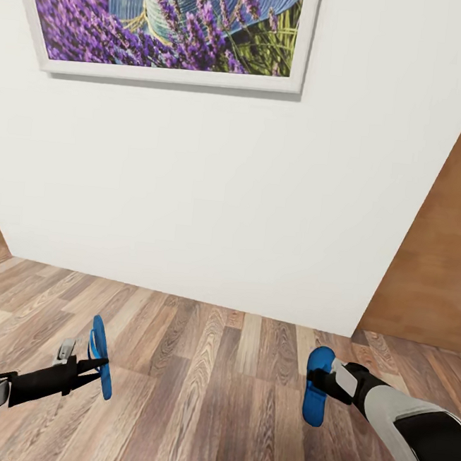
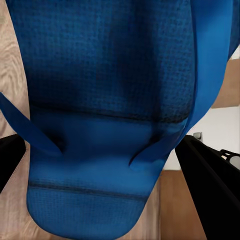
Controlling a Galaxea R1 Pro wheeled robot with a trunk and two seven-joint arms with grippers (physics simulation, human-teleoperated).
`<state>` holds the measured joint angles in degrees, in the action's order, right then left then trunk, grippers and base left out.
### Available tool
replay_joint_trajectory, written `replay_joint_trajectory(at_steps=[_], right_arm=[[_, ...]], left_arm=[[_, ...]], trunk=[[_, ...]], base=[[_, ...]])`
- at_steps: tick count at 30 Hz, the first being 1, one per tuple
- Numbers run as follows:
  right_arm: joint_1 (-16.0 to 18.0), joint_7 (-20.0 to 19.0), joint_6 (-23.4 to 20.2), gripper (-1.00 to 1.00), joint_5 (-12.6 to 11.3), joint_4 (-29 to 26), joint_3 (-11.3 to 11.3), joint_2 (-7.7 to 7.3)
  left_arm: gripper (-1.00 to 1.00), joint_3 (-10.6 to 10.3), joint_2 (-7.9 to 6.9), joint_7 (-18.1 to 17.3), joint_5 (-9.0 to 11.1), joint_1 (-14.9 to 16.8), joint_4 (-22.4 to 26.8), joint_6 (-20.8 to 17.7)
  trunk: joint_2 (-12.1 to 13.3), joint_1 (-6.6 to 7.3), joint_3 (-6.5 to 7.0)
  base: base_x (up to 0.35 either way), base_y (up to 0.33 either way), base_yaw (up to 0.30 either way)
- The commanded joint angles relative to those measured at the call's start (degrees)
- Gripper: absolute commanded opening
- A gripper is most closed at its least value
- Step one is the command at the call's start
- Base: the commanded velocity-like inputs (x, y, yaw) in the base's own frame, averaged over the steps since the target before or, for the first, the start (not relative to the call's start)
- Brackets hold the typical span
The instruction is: In the bedroom, move the book from the bed onto either nightstand, and place the two sandals side by side next to the bed.
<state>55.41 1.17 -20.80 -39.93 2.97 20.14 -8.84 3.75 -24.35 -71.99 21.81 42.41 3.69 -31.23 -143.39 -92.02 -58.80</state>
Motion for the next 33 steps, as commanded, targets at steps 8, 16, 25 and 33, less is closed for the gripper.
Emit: replay_joint_trajectory(at_steps=[8,16,25,33], right_arm=[[0.0,0.2,-0.2,-1.0,-0.7,0.0,0.4,0.13],[0.0,0.2,-0.3,-1.0,-0.6,0.0,0.4,0.14],[0.0,0.2,-0.3,-1.0,-0.6,0.0,0.4,0.14],[0.0,0.2,-0.3,-1.0,-0.6,0.0,0.5,0.21]], left_arm=[[-1.0,0.5,0.08,0.0,-0.3,0.0,0.0,-0.6],[-1.0,0.5,0.17,0.3,-0.3,0.0,0.0,-0.6],[-1.0,0.5,0.14,0.3,-0.3,0.0,0.0,-0.6],[-1.0,0.5,0.1,0.3,-0.3,0.0,-0.1,-0.6]], trunk=[[0.0,0.01,-0.21],[0.0,0.01,-0.36],[0.0,0.01,-0.54],[0.0,0.01,-0.69]], base=[[0.0,0.0,0.253],[0.0,0.0,0.253],[0.0,0.0,0.253],[0.0,0.0,0.253]])
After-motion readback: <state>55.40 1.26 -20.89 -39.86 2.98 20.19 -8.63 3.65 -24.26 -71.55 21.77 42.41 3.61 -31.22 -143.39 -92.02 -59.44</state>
